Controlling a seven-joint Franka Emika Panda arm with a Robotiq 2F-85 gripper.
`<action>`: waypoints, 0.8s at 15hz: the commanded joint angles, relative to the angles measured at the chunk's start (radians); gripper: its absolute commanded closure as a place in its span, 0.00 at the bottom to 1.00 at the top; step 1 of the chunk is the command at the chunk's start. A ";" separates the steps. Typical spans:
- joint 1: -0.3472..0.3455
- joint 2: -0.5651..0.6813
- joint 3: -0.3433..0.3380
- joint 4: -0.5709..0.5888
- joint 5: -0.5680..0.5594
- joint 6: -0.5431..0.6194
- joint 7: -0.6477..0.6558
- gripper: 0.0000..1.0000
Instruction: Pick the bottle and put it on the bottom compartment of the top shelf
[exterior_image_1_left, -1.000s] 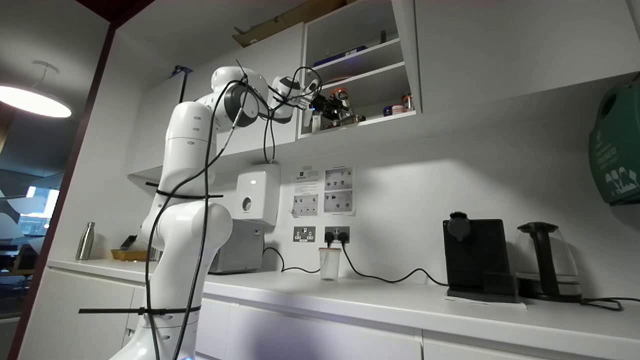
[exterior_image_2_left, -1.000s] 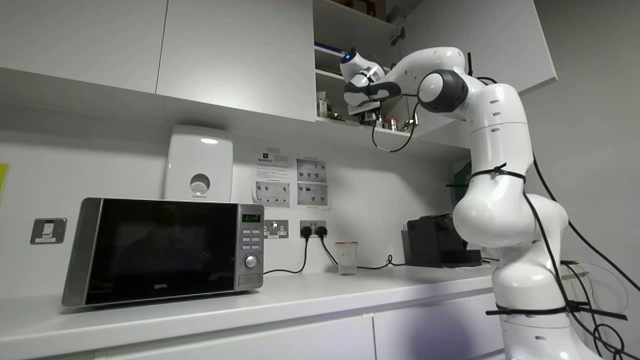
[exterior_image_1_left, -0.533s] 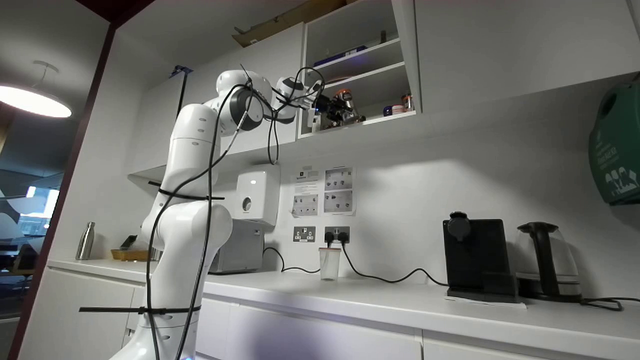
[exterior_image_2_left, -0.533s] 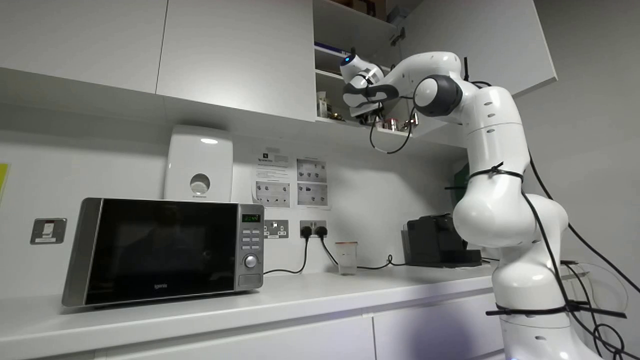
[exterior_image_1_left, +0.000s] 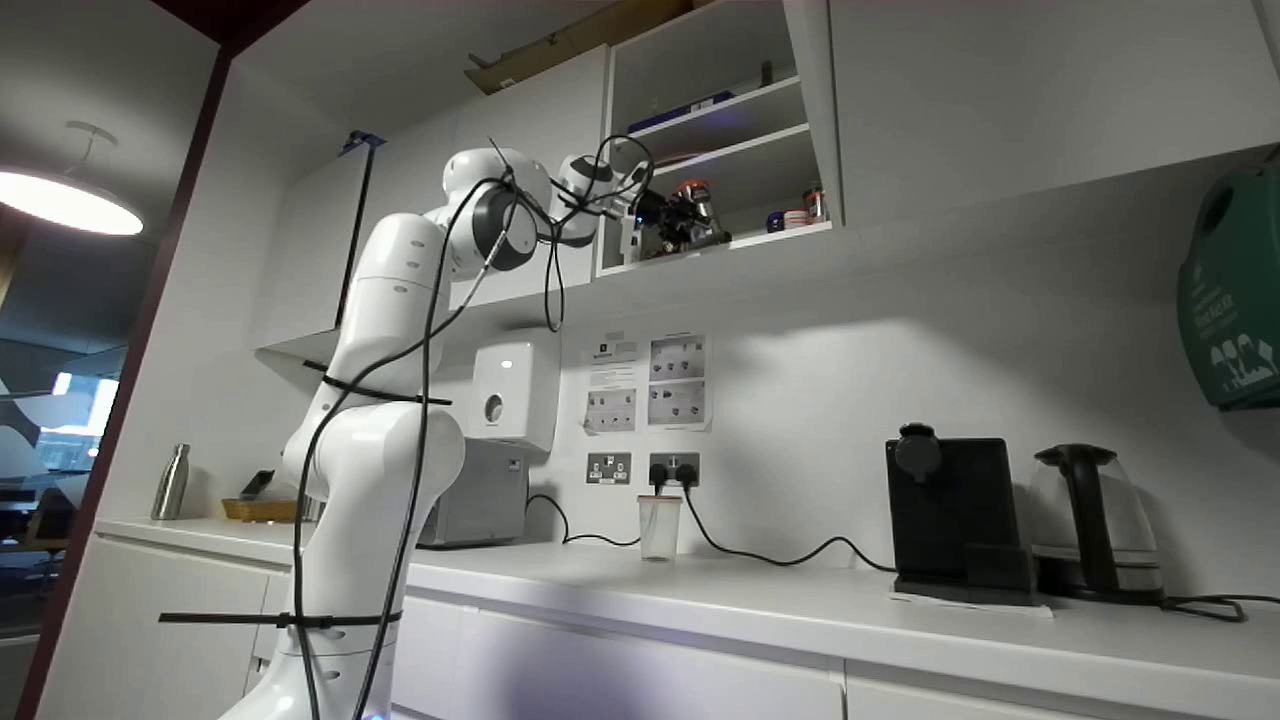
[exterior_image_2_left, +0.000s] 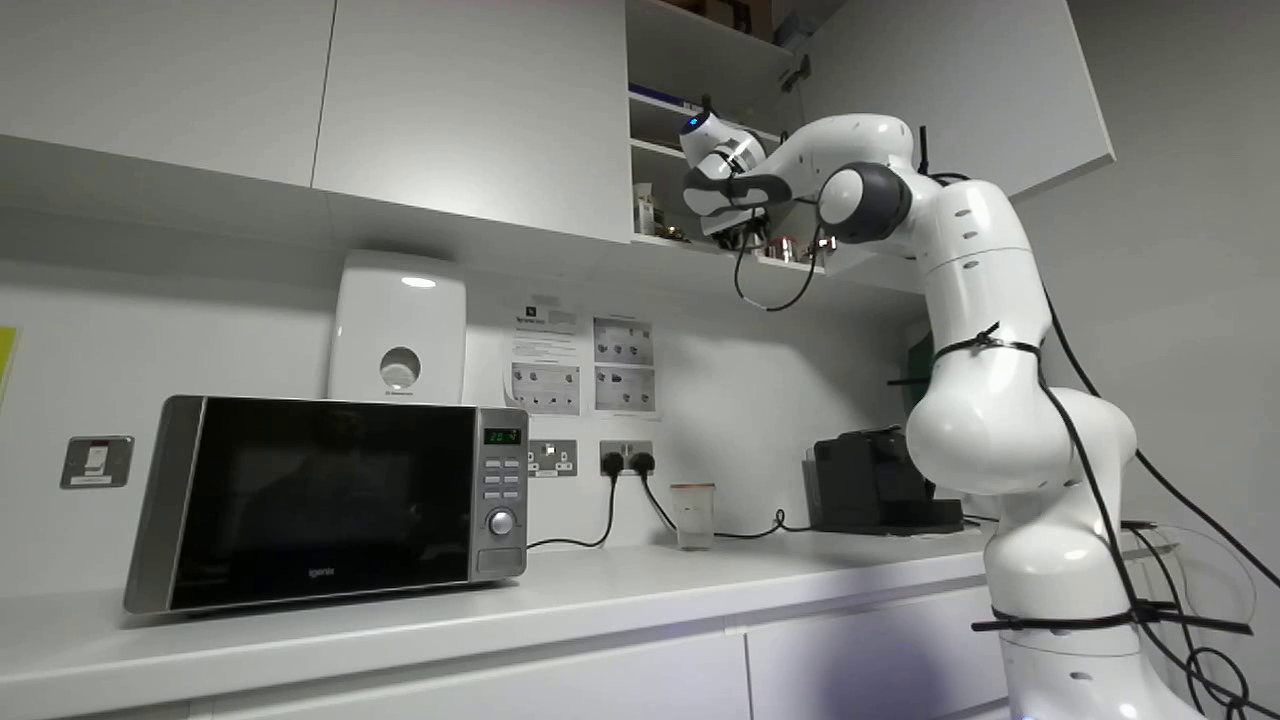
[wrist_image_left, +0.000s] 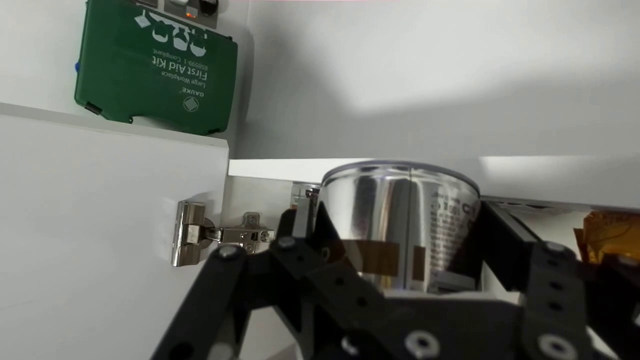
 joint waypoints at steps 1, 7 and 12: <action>0.000 0.054 0.005 0.110 0.099 -0.043 -0.081 0.42; -0.006 0.061 0.003 0.137 0.186 -0.061 -0.120 0.42; -0.007 0.056 0.002 0.127 0.187 -0.076 -0.126 0.42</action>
